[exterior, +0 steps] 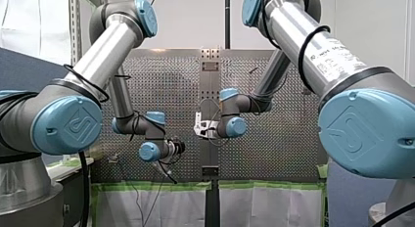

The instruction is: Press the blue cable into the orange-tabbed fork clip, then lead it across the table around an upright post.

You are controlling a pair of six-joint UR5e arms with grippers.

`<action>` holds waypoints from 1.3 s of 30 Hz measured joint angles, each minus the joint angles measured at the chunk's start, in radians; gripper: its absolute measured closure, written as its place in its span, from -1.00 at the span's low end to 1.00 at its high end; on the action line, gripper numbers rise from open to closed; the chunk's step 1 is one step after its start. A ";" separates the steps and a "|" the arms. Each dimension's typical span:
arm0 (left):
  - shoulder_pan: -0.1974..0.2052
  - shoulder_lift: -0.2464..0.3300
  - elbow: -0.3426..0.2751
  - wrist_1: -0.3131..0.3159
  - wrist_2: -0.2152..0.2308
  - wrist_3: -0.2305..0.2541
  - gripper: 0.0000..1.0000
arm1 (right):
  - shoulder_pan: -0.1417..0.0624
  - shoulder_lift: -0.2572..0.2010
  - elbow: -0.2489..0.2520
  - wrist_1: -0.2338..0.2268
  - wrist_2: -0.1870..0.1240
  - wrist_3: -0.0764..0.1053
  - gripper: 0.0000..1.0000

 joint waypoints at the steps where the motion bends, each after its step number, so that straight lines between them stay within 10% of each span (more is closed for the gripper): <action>1: 0.001 0.000 0.000 0.000 0.000 0.004 1.00 | 0.000 0.000 0.000 0.000 0.000 0.000 1.00; 11: 0.010 0.000 0.000 -0.018 -0.012 0.061 1.00 | 0.000 0.000 0.000 0.000 -0.001 0.002 1.00; 31: 0.024 0.000 -0.047 -0.228 -0.226 0.276 1.00 | 0.000 0.016 0.000 -0.011 0.001 0.013 1.00; 39: 0.058 0.000 -0.112 -0.214 -0.306 0.356 1.00 | 0.007 0.059 0.000 -0.037 0.001 0.015 1.00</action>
